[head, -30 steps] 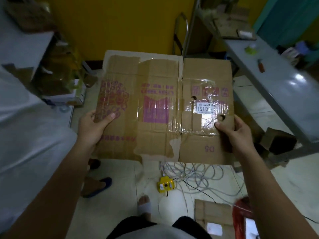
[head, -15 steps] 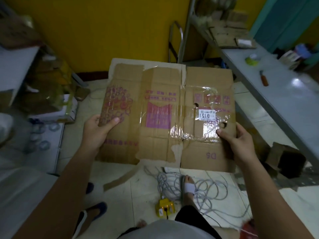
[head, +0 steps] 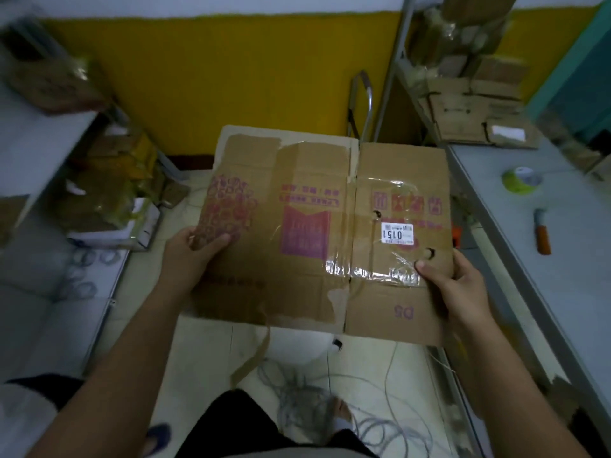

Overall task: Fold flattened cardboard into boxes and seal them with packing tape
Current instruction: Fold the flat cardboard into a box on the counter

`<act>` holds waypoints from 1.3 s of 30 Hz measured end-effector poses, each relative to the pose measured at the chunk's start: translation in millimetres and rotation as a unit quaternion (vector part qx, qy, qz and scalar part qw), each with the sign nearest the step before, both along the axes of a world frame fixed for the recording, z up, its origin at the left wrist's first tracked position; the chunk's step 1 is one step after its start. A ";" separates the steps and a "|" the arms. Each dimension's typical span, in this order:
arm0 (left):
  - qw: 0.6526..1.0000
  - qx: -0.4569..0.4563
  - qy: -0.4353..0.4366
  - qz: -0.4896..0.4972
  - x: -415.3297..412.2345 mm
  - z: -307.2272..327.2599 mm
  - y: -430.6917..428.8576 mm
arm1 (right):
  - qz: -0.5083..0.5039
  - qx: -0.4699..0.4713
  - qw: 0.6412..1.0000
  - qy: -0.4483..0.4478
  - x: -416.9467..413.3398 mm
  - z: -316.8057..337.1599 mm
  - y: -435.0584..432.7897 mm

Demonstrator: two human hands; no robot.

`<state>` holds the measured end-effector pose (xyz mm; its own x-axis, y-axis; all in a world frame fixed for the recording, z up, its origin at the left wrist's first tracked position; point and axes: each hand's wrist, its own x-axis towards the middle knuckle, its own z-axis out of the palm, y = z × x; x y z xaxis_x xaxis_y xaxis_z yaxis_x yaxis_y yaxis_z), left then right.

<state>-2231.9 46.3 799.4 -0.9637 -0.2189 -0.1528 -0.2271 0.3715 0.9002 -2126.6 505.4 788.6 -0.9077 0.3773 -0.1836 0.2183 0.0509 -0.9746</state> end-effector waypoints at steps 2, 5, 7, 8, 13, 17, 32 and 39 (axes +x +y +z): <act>1.000 0.008 -0.001 0.006 -18.7 3.2 7.5 | 0.003 -0.015 1.000 0.005 -22.9 1.6 7.7; 1.000 0.009 0.003 -0.001 -52.3 6.1 13.3 | -0.004 -0.030 0.999 0.008 -54.7 -3.5 12.5; 1.000 0.013 0.004 -0.009 -79.2 2.5 14.3 | -0.013 -0.028 0.999 0.007 -74.8 -9.5 13.2; 1.000 0.017 0.007 -0.016 -94.4 -1.2 14.1 | -0.020 -0.024 0.999 0.008 -85.1 -12.5 12.9; 0.998 0.020 0.011 -0.064 -181.0 -24.3 9.0 | -0.066 0.012 0.998 -0.004 -128.9 -33.6 2.1; 0.994 0.013 0.011 -0.109 -250.2 -32.6 9.0 | -0.113 0.028 0.993 -0.024 -156.5 -38.4 -14.7; 0.982 0.036 -0.012 -0.187 -375.0 -30.6 158.6 | -0.199 0.023 0.980 0.002 -201.8 -17.8 74.9; 0.987 0.014 0.026 -0.156 -357.0 -2.9 281.0 | -0.191 0.000 0.981 0.019 -210.5 -6.4 213.3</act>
<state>-2588.8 327.3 796.4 -0.9903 0.0936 -0.1025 -0.0581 0.3907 0.9187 -2337.1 718.7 782.2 -0.7057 0.6920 -0.1524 0.1848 -0.0279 -0.9824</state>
